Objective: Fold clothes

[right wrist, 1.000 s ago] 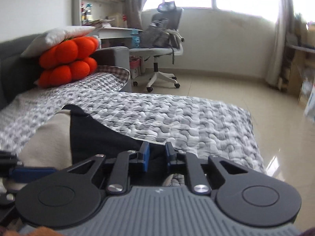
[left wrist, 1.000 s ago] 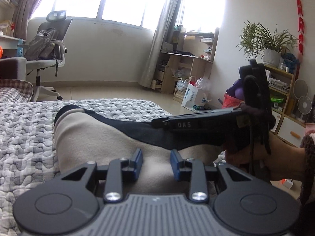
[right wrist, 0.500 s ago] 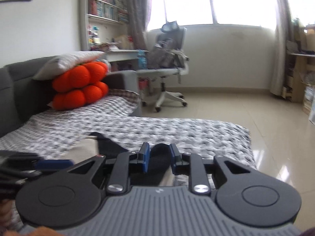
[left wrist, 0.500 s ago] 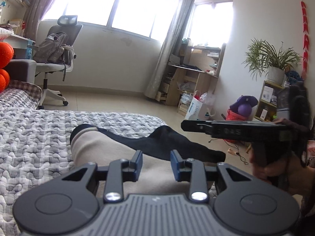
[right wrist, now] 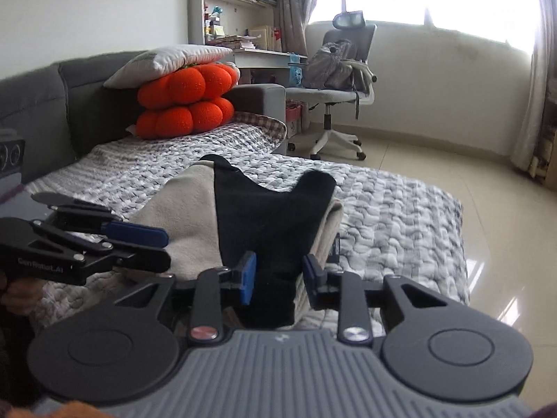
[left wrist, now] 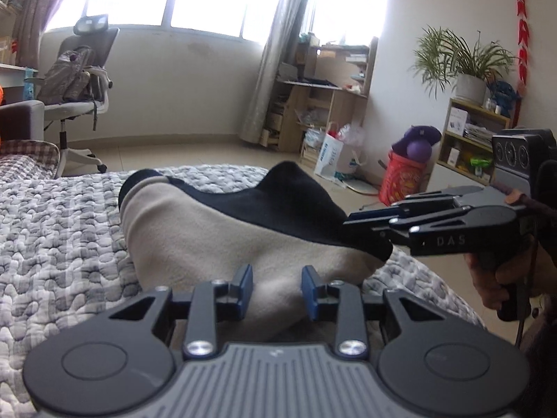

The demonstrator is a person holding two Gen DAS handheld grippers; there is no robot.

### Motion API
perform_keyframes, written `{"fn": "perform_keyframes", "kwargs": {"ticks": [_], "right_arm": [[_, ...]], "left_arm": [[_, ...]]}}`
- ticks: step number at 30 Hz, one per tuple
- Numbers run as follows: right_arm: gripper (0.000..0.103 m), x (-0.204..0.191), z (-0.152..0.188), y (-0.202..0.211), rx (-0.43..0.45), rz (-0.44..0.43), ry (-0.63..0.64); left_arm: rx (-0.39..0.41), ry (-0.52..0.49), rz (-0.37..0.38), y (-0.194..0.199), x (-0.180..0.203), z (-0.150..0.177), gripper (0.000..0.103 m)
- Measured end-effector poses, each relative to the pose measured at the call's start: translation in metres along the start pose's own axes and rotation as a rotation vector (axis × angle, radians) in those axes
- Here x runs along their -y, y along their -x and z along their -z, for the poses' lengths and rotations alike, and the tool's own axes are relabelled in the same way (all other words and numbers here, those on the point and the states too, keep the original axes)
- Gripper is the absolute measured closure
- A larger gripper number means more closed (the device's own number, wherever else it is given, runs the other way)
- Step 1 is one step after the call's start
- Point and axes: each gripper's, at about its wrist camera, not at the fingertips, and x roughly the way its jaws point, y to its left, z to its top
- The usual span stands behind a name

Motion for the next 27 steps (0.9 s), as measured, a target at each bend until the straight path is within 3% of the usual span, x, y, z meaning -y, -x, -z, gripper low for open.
{"fn": "perform_keyframes", "kwargs": {"ticks": [14,21,27], "right_arm": [[0.070,-0.001,-0.008,0.012,0.007,-0.008,-0.041],[0.059,0.002,-0.013,0.011,-0.042,-0.002,-0.086],[0.057,0.010,-0.016,0.016,-0.067,0.007,-0.188]], "left_arm": [[-0.185,-0.089,-0.026,0.016,0.023,-0.019,0.064],[-0.287,-0.004,-0.075,0.015,0.025,-0.030,0.059],[-0.334,0.012,-0.120,0.016,0.023,-0.031,0.058]]}}
